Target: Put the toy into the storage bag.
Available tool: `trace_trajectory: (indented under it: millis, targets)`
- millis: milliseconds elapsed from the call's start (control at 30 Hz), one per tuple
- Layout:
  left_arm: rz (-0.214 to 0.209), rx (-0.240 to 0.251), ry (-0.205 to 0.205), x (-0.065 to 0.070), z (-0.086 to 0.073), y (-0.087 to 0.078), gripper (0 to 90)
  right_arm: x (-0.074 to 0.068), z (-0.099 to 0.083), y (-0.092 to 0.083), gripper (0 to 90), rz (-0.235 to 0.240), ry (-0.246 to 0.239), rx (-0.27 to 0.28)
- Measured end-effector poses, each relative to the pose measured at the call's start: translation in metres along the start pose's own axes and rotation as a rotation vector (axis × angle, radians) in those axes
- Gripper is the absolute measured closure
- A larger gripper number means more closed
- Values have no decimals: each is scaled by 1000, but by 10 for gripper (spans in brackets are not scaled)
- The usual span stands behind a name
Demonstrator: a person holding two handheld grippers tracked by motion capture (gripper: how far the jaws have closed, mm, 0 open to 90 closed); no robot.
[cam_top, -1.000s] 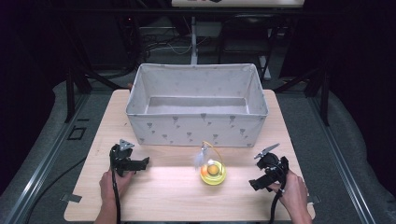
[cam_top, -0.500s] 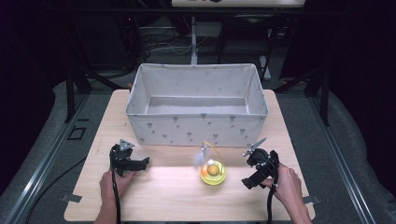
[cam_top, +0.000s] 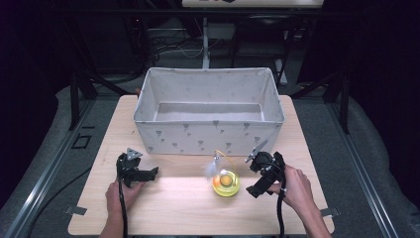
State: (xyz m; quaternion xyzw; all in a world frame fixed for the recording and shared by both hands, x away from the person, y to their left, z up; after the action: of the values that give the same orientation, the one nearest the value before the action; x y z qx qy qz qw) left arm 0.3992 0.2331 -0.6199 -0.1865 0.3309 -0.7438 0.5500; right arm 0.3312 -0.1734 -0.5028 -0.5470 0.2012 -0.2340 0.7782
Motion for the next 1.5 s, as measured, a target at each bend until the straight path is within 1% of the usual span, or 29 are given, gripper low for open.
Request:
trace_trajectory:
  millis: [100, 133, 267, 333, 367, 400, 433, 467, 567, 667, 700, 733, 767, 800, 867, 900, 933, 967, 1000, 1067, 1100, 1167, 1333, 1400, 1500]
  targets:
    - [0, 1, -1, 0, 0, 0, 1, -5, 8, -3, 0, 4, -39, -15]
    - [0, 0, -1, 0, 0, 0, 1, -8, 11, -3, 0, 13, -44, -2]
    - [0, 0, -1, 0, 0, 0, 1, -14, 22, -10, 0, 21, -82, 0]
    - [0, 0, 0, 0, 0, 0, 1, -17, 28, -14, 0, 25, -93, 8]
    - [0, 0, 0, 0, 0, 0, 1, -18, 31, -16, 0, 22, -109, -5]
    - [0, 1, -1, 0, 0, 0, 1, -19, 34, -17, 0, 21, -115, 3]
    - [0, 0, 0, 0, 0, 0, 1, -21, 36, -17, 0, 33, -119, 6]
    - [0, 0, -1, 0, 0, 0, 1, -23, 39, -18, 0, 25, -132, -3]
    - [0, 0, 0, 0, 0, 0, 1, -27, 48, -18, 0, 40, -155, -7]
    - [0, -1, 0, 0, 0, 0, 1, -31, 55, -20, 8, 43, -178, -35]
    - [0, 0, 0, 0, 0, 0, 1, -33, 58, -20, 79, 60, -178, -45]
    - [0, -1, 0, 0, 0, 0, 1, -35, 60, -21, 198, 73, -191, -50]
    - [0, -1, 0, 0, 0, 0, 1, -37, 63, -22, 240, 77, -192, -46]
    - [0, -1, 0, 0, 0, 0, 1, -38, 65, -23, 275, 74, -203, -54]
    - [-1, -2, 1, 0, 0, 0, 1, -40, 67, -24, 420, 62, -216, -73]
    - [0, -1, 1, 0, 0, 0, 1, -40, 68, -25, 438, 62, -223, -76]
    - [-1, -1, 1, 0, 0, 0, 1, -40, 68, -25, 498, 62, -216, -79]
    - [0, -1, 1, 0, 0, 0, 1, -40, 69, -25, 551, 60, -220, -82]
    - [0, -1, 1, 0, 0, 0, 1, -40, 70, -26, 574, 54, -228, -90]
    - [0, -2, 0, 0, 0, 0, 1, -40, 70, -25, 651, 60, -228, -88]
    - [0, -1, 0, 0, 0, 0, 1, -40, 71, -25, 676, 55, -233, -98]
    - [0, -1, 0, 0, 0, 0, 1, -40, 71, -24, 750, 63, -229, -102]
    - [0, -1, 0, 0, 0, 0, 1, -37, 72, -22, 874, 60, -236, -119]
    - [0, -1, 0, 0, 0, 0, 2, -37, 73, -21, 878, 68, -232, -117]
    - [1, -2, 0, 0, 0, 0, 2, -36, 77, -21, 881, 66, -229, -115]
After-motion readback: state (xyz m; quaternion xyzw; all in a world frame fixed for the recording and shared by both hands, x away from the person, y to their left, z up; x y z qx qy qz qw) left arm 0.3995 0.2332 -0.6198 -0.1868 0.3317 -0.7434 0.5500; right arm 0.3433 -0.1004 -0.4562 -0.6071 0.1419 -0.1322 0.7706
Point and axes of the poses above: each handheld gripper's, and its own axes: y roughly forward along the jaws, z roughly out of its top, x roughly to its right, the point moved 4 cm from there along y, roughly forward along the jaws, and after that the axes turned 7 degrees about z, right-handed, at the moved point
